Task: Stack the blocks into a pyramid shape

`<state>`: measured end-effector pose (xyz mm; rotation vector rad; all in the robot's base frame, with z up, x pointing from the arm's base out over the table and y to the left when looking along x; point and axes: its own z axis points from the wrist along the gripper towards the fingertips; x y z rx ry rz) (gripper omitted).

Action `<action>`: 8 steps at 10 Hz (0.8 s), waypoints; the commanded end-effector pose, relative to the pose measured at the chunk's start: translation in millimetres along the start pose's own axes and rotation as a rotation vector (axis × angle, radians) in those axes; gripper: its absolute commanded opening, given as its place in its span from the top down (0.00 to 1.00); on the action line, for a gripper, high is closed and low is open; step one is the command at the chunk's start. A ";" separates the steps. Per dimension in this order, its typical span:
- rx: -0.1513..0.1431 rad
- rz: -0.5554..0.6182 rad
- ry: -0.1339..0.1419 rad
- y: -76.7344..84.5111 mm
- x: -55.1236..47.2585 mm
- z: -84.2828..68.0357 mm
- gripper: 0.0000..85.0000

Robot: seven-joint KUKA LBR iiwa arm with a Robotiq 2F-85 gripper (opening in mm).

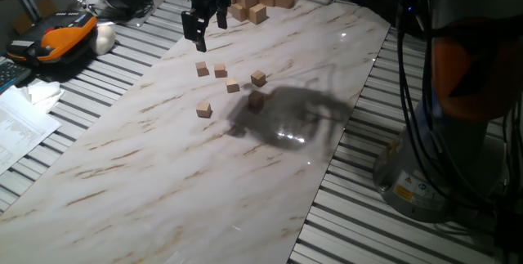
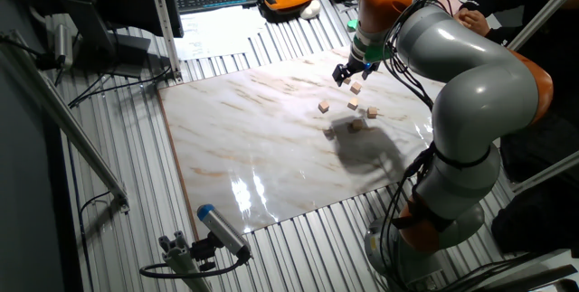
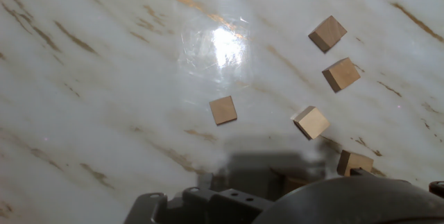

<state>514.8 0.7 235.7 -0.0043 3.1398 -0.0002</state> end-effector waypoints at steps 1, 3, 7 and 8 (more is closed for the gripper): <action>-0.062 0.360 0.084 0.0 -0.2 -0.1 1.00; -0.063 0.360 0.087 -0.3 -1.5 -2.1 1.00; -0.047 0.358 0.094 -5.2 -7.7 -0.4 1.00; -0.042 0.351 0.092 -8.6 -12.1 1.9 1.00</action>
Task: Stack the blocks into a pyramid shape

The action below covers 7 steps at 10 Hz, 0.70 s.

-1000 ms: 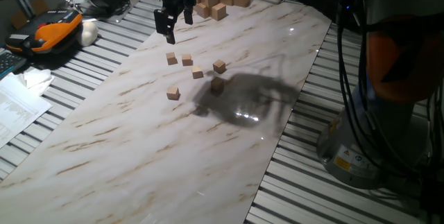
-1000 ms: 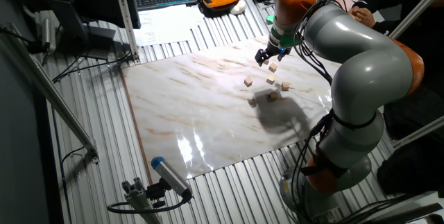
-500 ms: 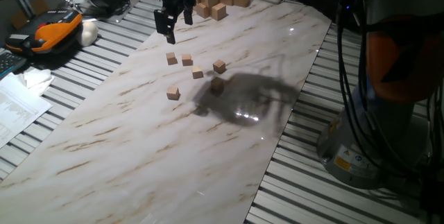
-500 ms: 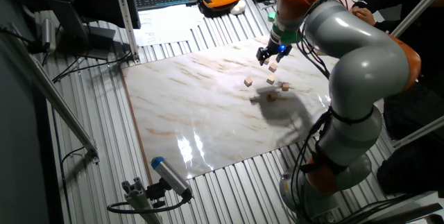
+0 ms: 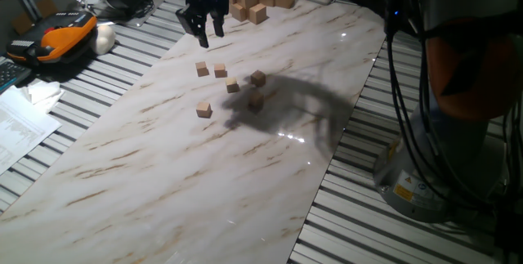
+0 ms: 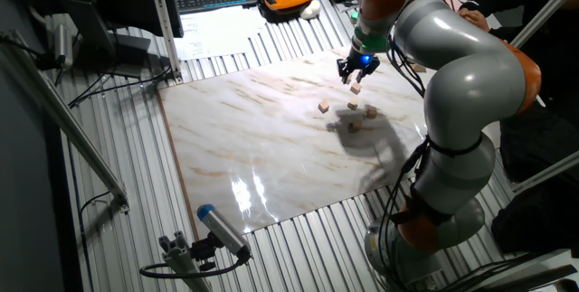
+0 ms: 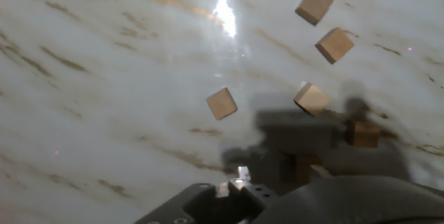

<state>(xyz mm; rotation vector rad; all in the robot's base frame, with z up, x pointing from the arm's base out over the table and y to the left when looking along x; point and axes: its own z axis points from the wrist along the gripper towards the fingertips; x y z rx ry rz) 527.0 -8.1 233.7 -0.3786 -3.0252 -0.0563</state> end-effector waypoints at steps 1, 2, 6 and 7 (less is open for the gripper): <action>-0.009 0.093 -0.004 -3.6 -6.1 0.9 1.00; -0.007 0.087 -0.006 -7.2 -11.2 1.8 1.00; -0.014 0.047 -0.006 -19.5 -27.9 12.2 1.00; -0.016 0.055 -0.017 -17.8 -28.6 17.9 1.00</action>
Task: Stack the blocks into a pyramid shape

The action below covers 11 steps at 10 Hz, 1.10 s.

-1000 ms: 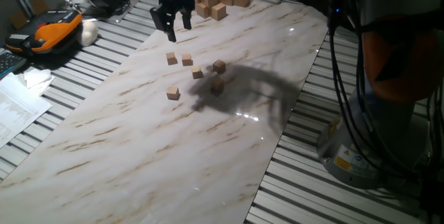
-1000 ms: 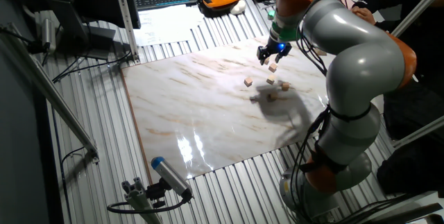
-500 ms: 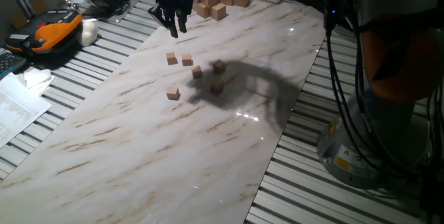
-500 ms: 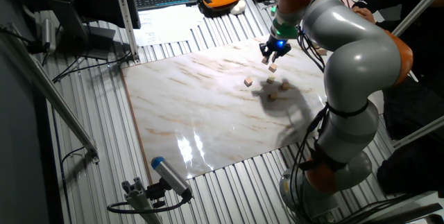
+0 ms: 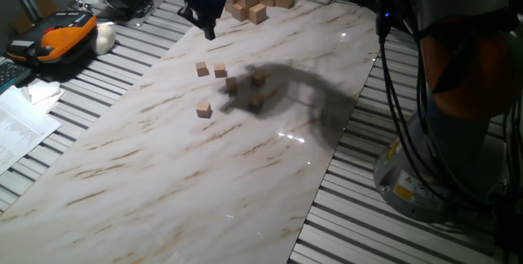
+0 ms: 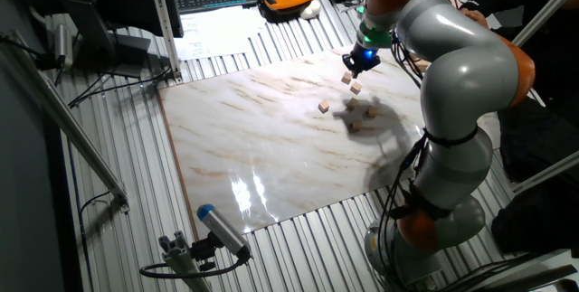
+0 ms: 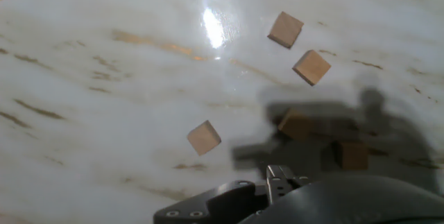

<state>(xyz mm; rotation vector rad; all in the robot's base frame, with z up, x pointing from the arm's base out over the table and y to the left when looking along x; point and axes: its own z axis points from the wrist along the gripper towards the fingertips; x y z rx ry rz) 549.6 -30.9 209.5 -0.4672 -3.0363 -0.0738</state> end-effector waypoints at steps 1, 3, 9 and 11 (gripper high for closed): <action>0.000 0.002 -0.009 0.8 -1.5 5.9 1.00; -0.017 0.021 -0.032 4.4 -5.7 19.9 1.00; -0.017 0.117 -0.087 21.6 -5.7 41.6 0.80; -0.020 0.154 -0.108 23.0 -3.0 46.2 0.80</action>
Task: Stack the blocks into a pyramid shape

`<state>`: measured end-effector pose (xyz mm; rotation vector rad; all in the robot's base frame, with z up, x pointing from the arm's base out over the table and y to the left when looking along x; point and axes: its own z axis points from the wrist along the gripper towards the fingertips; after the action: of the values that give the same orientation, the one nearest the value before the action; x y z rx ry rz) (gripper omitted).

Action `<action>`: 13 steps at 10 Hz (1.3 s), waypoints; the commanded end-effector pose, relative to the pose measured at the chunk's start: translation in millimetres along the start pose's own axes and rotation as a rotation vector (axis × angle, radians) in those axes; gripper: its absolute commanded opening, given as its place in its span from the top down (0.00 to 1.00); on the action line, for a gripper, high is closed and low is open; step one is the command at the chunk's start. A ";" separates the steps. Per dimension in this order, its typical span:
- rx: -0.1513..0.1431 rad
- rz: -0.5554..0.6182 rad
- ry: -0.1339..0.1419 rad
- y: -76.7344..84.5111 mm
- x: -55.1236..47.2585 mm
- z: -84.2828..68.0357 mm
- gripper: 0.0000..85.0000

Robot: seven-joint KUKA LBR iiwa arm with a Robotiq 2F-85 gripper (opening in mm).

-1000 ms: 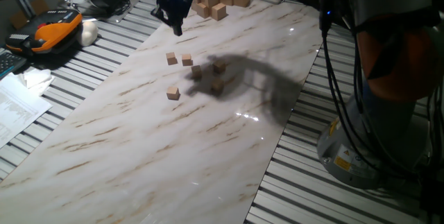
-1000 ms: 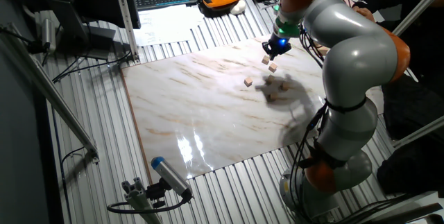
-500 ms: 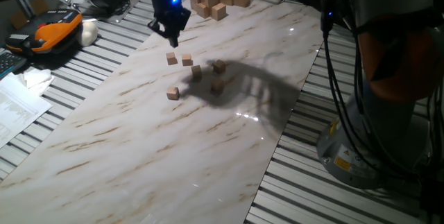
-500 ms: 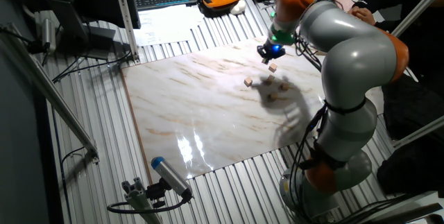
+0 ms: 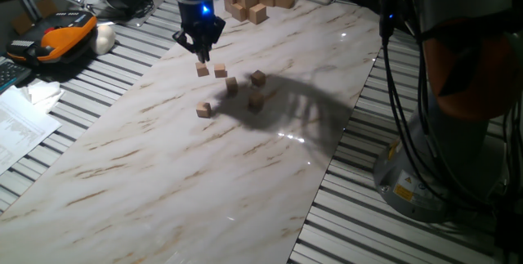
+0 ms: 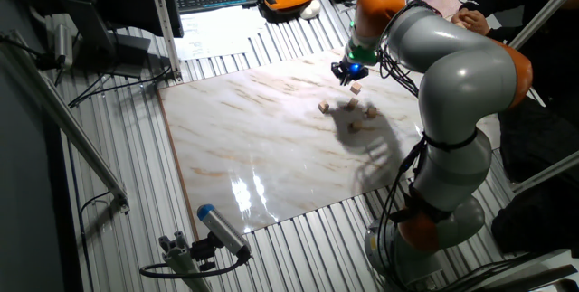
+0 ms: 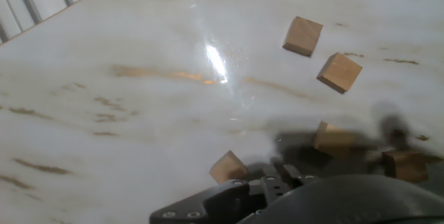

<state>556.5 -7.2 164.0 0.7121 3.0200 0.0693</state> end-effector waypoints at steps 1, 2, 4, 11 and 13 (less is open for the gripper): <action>0.006 0.018 -0.014 0.2 2.3 2.6 0.60; 0.013 0.031 -0.026 0.2 4.5 5.4 0.60; 0.012 0.056 -0.018 0.4 8.1 7.0 0.60; 0.038 0.102 -0.022 1.8 16.8 7.2 0.60; 0.074 0.069 -0.026 1.8 16.8 7.2 0.60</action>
<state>542.6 2.5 156.4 0.8148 2.9886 -0.0471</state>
